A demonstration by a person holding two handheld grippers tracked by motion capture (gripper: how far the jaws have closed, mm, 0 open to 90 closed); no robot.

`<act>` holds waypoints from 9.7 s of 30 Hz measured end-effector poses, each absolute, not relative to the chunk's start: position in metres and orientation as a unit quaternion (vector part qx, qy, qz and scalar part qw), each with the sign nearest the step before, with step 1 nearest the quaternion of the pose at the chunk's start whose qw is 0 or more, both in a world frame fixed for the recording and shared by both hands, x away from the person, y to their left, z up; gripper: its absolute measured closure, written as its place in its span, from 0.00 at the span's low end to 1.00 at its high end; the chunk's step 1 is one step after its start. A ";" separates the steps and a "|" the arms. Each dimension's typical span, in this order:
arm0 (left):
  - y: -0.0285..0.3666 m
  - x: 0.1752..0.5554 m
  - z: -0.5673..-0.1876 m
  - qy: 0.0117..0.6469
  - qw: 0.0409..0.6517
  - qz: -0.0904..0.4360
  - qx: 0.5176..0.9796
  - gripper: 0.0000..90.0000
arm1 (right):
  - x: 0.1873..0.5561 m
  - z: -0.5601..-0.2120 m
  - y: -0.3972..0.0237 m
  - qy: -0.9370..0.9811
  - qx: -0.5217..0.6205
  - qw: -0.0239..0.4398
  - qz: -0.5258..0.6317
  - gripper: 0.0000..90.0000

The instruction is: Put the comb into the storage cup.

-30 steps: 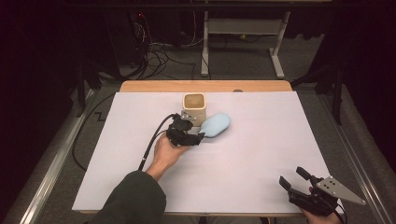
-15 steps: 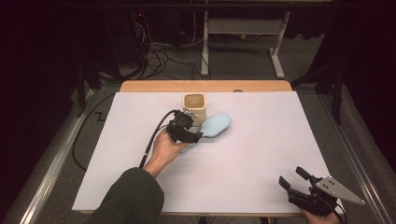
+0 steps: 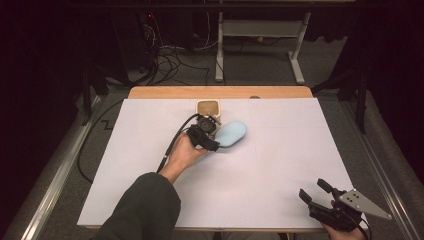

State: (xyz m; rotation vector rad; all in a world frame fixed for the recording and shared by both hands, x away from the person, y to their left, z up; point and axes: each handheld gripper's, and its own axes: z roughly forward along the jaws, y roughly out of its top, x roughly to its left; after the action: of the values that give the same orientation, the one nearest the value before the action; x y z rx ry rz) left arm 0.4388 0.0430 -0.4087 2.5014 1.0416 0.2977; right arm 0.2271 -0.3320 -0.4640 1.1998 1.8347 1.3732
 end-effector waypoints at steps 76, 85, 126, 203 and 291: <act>0.032 0.452 -0.435 0.339 0.164 0.066 0.924 0.77 | 0.228 -0.465 -0.330 0.691 0.439 0.275 0.504 0.29; 0.037 0.450 -0.429 0.337 0.172 0.060 0.924 0.77 | 0.228 -0.465 -0.330 0.692 0.438 0.275 0.503 0.29; 0.074 0.421 -0.408 0.326 0.240 0.061 0.912 0.77 | 0.228 -0.465 -0.329 0.691 0.437 0.276 0.505 0.30; 0.178 0.297 -0.407 0.333 0.408 0.093 0.845 0.77 | 0.226 -0.462 -0.322 0.693 0.441 0.286 0.494 0.26; 0.159 0.274 -0.418 0.289 0.447 0.097 0.841 0.77 | 0.274 -0.433 -0.159 0.755 0.303 0.095 0.574 0.17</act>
State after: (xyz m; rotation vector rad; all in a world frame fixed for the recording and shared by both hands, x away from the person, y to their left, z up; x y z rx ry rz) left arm 0.2744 0.1587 -0.4181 2.0826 0.7166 0.2404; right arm 0.2739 -0.1591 -0.4335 0.8992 2.2365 1.7014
